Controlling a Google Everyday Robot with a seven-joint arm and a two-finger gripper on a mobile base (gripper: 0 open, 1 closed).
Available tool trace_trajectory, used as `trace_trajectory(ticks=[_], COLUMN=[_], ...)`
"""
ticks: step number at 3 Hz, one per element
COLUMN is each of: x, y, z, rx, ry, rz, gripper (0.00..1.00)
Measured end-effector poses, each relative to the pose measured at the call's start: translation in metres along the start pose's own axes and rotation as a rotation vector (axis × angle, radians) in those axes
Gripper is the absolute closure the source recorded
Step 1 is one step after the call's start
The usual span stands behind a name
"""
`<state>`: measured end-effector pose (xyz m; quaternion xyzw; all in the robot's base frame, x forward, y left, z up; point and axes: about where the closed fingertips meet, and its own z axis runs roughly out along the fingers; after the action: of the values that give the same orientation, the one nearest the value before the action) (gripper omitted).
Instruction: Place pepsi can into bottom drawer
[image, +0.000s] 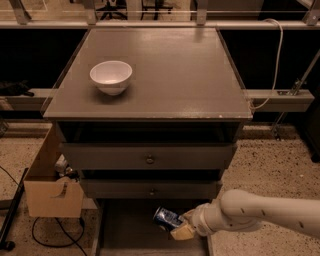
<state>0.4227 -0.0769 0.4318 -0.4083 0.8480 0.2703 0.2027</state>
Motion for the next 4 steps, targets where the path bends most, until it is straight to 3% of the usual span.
trace_trajectory(ticks=[1,2,3,4], x=[-0.007,-0.022,-0.023,-0.023], y=[-0.018,-0.027,-0.027,-0.026], z=[0.029,0.048,0.039,0.036], rx=[-0.007,-0.056,-0.135,-0.161], ry=[-0.017,-0.116,-0.25,-0.29], rz=[-0.114,-0.182,-0.21,-0.22], gripper=[1.0,1.0,1.0,1.0])
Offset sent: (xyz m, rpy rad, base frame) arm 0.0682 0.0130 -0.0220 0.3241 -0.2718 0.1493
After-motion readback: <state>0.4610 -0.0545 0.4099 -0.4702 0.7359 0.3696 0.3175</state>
